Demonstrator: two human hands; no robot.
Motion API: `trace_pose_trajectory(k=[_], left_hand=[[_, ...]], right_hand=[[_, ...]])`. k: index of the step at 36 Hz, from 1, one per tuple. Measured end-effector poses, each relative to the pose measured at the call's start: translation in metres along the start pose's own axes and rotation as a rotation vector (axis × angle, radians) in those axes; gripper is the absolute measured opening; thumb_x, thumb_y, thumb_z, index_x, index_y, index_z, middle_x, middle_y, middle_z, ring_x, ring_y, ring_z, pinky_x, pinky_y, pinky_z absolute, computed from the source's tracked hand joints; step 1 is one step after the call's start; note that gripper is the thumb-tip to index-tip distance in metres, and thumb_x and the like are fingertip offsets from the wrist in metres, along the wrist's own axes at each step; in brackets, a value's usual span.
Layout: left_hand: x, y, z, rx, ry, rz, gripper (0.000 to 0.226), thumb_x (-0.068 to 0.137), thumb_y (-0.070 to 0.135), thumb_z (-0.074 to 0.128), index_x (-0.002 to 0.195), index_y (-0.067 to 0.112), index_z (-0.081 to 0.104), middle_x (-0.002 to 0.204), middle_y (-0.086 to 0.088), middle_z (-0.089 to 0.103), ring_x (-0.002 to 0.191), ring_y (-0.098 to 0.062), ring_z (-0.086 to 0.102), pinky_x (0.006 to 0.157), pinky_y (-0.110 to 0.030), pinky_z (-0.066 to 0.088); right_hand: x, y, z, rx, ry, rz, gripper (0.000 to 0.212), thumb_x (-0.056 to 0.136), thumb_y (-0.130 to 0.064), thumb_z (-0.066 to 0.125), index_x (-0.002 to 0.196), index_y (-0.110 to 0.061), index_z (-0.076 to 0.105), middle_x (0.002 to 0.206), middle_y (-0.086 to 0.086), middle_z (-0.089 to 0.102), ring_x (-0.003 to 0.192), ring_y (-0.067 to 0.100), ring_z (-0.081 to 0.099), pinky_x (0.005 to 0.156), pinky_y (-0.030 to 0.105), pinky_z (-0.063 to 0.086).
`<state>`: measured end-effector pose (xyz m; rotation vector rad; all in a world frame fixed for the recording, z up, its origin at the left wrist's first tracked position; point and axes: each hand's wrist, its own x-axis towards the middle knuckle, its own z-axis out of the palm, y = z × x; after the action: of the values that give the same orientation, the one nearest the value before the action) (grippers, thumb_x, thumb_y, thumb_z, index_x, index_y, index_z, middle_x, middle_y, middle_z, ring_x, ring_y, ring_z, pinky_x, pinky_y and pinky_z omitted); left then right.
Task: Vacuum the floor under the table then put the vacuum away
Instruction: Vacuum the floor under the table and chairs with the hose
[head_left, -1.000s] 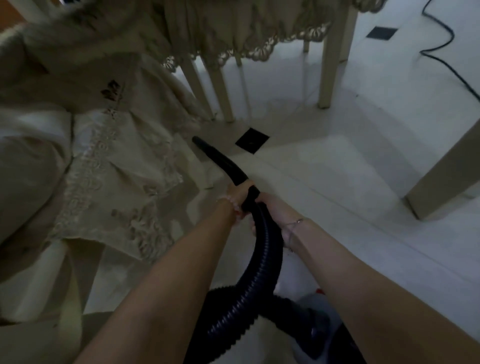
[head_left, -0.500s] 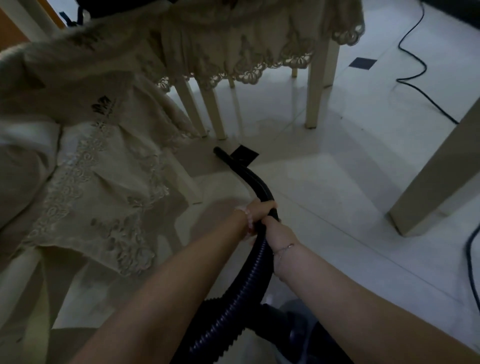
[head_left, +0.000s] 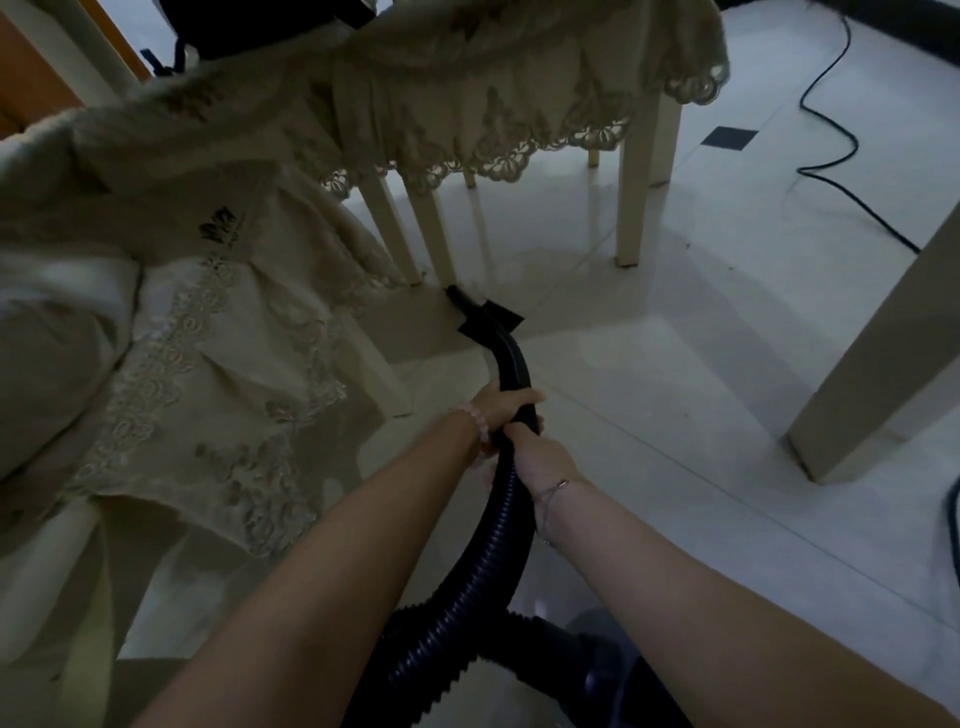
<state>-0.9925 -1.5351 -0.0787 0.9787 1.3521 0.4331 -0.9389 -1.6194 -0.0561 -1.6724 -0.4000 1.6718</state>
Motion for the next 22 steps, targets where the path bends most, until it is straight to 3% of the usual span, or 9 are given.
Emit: trace_pose_trajectory(k=[5, 9, 11, 13, 15, 16, 19, 22], left_hand=[[0.006, -0.003, -0.013, -0.050, 0.066, 0.000, 0.013, 0.093, 0.001, 0.051, 0.083, 0.005, 0.045, 0.069, -0.016, 0.051, 0.034, -0.011, 0.058, 0.038, -0.020, 0.050], [0.009, -0.004, -0.019, -0.066, 0.118, -0.019, 0.008, 0.092, 0.001, 0.050, 0.096, 0.001, 0.044, 0.068, -0.017, 0.051, 0.033, -0.012, 0.057, 0.037, -0.019, 0.048], [0.009, -0.005, -0.021, -0.065, 0.153, -0.038, 0.010, 0.091, 0.001, 0.050, 0.099, 0.000, 0.044, 0.069, -0.017, 0.052, 0.034, -0.012, 0.058, 0.039, -0.019, 0.049], [0.008, -0.007, -0.020, -0.050, 0.197, -0.042, 0.018, 0.085, 0.006, 0.056, 0.100, -0.001, 0.049, 0.080, -0.019, 0.054, 0.050, -0.019, 0.062, 0.053, -0.024, 0.053], [0.011, -0.011, -0.022, 0.006, 0.259, -0.043, 0.050, 0.071, 0.015, 0.062, 0.114, -0.008, 0.052, 0.095, -0.020, 0.055, 0.078, -0.028, 0.059, 0.072, -0.033, 0.050], [0.013, -0.013, -0.023, 0.024, 0.277, -0.053, 0.061, 0.070, 0.017, 0.062, 0.123, -0.011, 0.049, 0.100, -0.020, 0.055, 0.086, -0.029, 0.057, 0.073, -0.033, 0.049], [0.013, -0.016, -0.025, 0.059, 0.313, -0.073, 0.062, 0.079, 0.016, 0.060, 0.132, -0.010, 0.041, 0.109, -0.019, 0.054, 0.092, -0.028, 0.055, 0.056, -0.028, 0.043], [0.015, -0.016, -0.027, 0.097, 0.297, -0.091, 0.077, 0.068, 0.026, 0.061, 0.133, -0.011, 0.040, 0.116, -0.021, 0.056, 0.091, -0.029, 0.056, 0.056, -0.028, 0.044]], right_hand=[[0.001, -0.004, 0.002, -0.004, -0.082, -0.025, 0.022, 0.092, -0.023, 0.048, 0.101, -0.008, 0.060, 0.084, 0.015, 0.059, 0.067, 0.024, 0.054, 0.064, 0.032, 0.044], [0.000, -0.008, -0.001, 0.049, -0.181, 0.045, 0.022, 0.097, -0.022, 0.044, 0.101, -0.004, 0.058, 0.068, 0.012, 0.054, 0.051, 0.019, 0.048, 0.039, 0.018, 0.042], [0.002, -0.009, 0.001, 0.043, -0.197, 0.049, 0.025, 0.097, -0.021, 0.044, 0.108, -0.004, 0.057, 0.068, 0.010, 0.052, 0.052, 0.018, 0.047, 0.043, 0.024, 0.042], [0.002, -0.010, 0.003, 0.035, -0.199, 0.047, 0.021, 0.097, -0.019, 0.043, 0.094, -0.005, 0.057, 0.069, 0.010, 0.050, 0.054, 0.018, 0.046, 0.049, 0.025, 0.039], [0.003, -0.009, 0.005, 0.029, -0.198, 0.066, 0.022, 0.097, -0.017, 0.042, 0.079, -0.010, 0.052, 0.070, 0.011, 0.050, 0.054, 0.018, 0.046, 0.049, 0.025, 0.039], [0.004, -0.009, 0.005, 0.023, -0.198, 0.073, 0.024, 0.098, -0.016, 0.042, 0.076, -0.011, 0.049, 0.070, 0.011, 0.049, 0.054, 0.018, 0.046, 0.046, 0.024, 0.040], [0.004, -0.009, 0.005, 0.012, -0.209, 0.076, 0.027, 0.098, -0.014, 0.041, 0.073, -0.012, 0.049, 0.067, 0.010, 0.049, 0.046, 0.016, 0.049, 0.032, 0.017, 0.038], [0.004, -0.011, 0.003, -0.007, -0.220, 0.061, 0.028, 0.099, -0.012, 0.040, 0.072, -0.012, 0.048, 0.066, 0.009, 0.047, 0.045, 0.016, 0.048, 0.027, 0.013, 0.033]])
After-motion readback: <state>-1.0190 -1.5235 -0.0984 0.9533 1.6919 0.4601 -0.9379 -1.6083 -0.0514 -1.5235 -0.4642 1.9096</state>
